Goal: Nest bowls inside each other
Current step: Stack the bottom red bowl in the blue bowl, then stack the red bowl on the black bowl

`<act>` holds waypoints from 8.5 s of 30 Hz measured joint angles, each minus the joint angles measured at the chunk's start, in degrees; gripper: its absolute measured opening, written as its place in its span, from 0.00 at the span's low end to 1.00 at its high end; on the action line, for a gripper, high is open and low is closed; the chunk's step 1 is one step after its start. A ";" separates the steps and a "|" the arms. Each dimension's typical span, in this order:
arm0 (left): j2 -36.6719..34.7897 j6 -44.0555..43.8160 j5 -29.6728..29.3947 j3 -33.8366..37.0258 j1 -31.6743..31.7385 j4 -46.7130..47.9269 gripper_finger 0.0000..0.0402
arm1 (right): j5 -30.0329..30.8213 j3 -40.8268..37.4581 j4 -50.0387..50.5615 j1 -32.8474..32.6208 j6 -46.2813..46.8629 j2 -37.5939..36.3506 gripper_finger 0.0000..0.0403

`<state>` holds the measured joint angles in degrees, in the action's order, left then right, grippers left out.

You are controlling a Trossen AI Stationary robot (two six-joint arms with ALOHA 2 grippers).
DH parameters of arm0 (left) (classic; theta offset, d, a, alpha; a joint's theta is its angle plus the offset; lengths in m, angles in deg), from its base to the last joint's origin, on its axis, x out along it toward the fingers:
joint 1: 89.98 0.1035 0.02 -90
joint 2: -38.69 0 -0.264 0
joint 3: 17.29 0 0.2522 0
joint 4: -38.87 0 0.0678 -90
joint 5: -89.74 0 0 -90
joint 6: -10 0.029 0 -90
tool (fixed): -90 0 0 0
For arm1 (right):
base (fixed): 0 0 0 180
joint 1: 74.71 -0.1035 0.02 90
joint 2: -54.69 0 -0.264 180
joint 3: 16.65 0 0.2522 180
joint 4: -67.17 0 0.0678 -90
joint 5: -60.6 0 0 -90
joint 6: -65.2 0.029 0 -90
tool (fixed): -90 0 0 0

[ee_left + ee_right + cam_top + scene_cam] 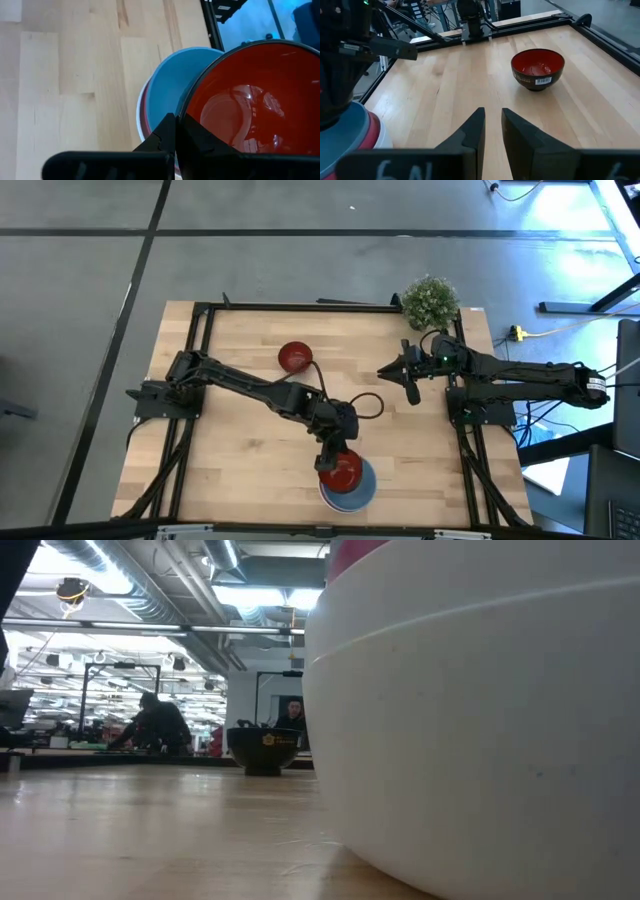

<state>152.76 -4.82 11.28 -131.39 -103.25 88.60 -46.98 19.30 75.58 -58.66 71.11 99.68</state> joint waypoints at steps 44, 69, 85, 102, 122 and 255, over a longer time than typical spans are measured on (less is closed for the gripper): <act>6.78 -1.28 3.31 0.09 -1.62 -11.09 0.21 | 0.02 0.04 0.05 -0.98 4.59 -0.11 0.16; -3.88 7.96 -9.28 -0.02 0.28 -4.91 0.21 | 0.03 0.04 1.17 -0.98 4.33 -0.13 0.16; -9.91 6.41 -20.67 0.00 8.08 19.66 0.21 | 0.14 0.04 4.02 -0.56 0.93 -0.15 0.16; -29.17 5.83 -19.48 21.96 18.66 8.49 0.21 | 0.11 0.04 3.55 0.22 -0.44 -0.42 0.16; -47.82 3.70 -16.56 53.72 38.58 -13.61 0.21 | 6.60 0.04 -0.90 0.28 2.84 -0.39 0.16; -25.00 9.46 9.38 39.79 43.98 -13.47 0.00 | 12.02 0.04 -4.26 0.35 8.75 -0.37 0.16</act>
<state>127.75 4.65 20.66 -91.60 -59.27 75.14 -34.96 19.35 71.32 -58.31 79.86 99.31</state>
